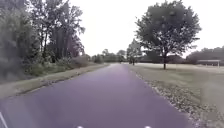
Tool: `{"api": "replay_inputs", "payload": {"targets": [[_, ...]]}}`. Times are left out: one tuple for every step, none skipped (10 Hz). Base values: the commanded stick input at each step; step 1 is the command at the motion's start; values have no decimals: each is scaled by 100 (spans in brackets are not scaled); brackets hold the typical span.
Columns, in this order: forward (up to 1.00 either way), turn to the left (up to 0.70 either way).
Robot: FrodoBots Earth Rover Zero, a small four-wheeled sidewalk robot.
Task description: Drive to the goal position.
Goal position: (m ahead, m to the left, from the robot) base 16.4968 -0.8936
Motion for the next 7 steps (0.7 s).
{"api": "replay_inputs", "payload": {"targets": [[70,-9],[70,-8],[70,-2],[70,0],[70,0],[70,0],[70,0]]}}
